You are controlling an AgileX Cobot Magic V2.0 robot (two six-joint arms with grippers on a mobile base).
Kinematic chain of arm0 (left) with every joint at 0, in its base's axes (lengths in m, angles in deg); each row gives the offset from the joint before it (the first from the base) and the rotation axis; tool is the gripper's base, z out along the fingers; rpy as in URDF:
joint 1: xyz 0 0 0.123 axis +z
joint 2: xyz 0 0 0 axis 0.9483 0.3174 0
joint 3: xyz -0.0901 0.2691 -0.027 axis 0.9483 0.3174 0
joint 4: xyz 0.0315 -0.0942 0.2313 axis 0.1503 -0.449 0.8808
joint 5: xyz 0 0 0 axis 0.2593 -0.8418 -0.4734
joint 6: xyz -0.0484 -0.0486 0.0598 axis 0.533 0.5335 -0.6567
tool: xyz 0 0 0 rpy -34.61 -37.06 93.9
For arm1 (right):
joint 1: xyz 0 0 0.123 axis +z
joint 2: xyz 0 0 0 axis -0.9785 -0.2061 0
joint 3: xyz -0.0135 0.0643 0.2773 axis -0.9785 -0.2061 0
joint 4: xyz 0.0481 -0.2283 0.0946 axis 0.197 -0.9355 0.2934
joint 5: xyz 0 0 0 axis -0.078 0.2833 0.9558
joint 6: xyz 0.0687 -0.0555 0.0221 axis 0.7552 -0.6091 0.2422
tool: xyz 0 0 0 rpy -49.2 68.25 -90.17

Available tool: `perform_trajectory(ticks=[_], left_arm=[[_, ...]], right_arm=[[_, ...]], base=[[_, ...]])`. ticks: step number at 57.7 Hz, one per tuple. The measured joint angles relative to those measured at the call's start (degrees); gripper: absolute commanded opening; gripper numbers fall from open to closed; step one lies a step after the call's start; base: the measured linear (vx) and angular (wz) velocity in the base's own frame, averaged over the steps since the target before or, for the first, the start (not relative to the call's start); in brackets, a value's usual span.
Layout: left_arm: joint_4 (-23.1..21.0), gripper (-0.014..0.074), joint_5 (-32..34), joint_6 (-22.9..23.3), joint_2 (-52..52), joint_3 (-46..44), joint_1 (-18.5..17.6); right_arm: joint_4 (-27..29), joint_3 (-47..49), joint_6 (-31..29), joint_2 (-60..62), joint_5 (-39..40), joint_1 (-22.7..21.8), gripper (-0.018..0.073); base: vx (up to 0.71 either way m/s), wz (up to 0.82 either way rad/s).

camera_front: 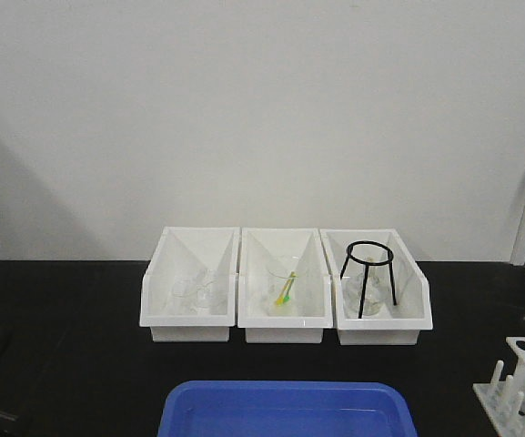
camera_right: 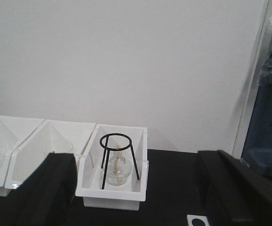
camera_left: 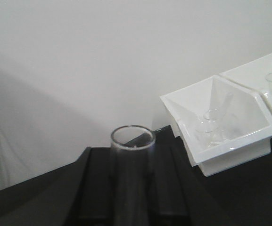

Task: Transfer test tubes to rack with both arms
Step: 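Lift the test tube straight up out of the beaker with the left gripper, then carry the held tube over the blue tray toward the right gripper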

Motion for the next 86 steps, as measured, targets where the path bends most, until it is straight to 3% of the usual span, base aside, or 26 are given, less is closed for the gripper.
perform_trajectory(ticks=[16, 27, 41, 54, 61, 66, 75, 86], left_arm=[[0.0, -0.002, -30.62, 4.38, -9.17, -13.43, 0.0], [0.05, -0.0022, -40.73, 4.5, -9.9, -20.36, -2.41], [0.1, -0.0022, -39.44, 5.01, -9.32, -21.95, -11.98], [0.77, -0.0022, -30.28, 13.1, -3.75, -22.02, -20.47], [4.85, -0.0022, -26.48, 18.35, -0.08, -22.51, -24.51], [8.59, -0.0022, -25.75, 22.46, 1.89, -23.99, -25.72], [16.01, -0.0022, -24.88, 33.18, 4.33, -27.86, -26.0], [28.95, -0.0022, -23.34, 48.7, 4.57, -28.88, -26.0]], right_arm=[[0.0, 0.0, 0.1, 0.0, -2.17, 0.0, 0.0568], [0.0, 0.0, 0.12, 0.0, -4.89, 0.0, 0.0568], [0.67, 0.0, 0.12, -2.55, -7.18, 0.0, 0.0568], [3.02, 0.0, 0.0, -7.62, -7.68, 0.0, 0.0568], [3.15, 0.0, 0.0, -11.24, -7.37, 1.01, 0.0568], [3.15, 0.0, -0.67, -13.81, -6.61, 4.34, 0.0568], [3.15, 0.0, -4.9, -19.24, -5.6, 15.06, 0.0568], [3.34, 0.0, -6.64, -23.51, 0.11, 25.91, 0.0568]], base=[[0.0, 0.0], [0.0, 0.0], [0.0, 0.0], [0.0, 0.0], [0.0, 0.0], [0.0, 0.0], [0.0, 0.0], [0.0, 0.0]])
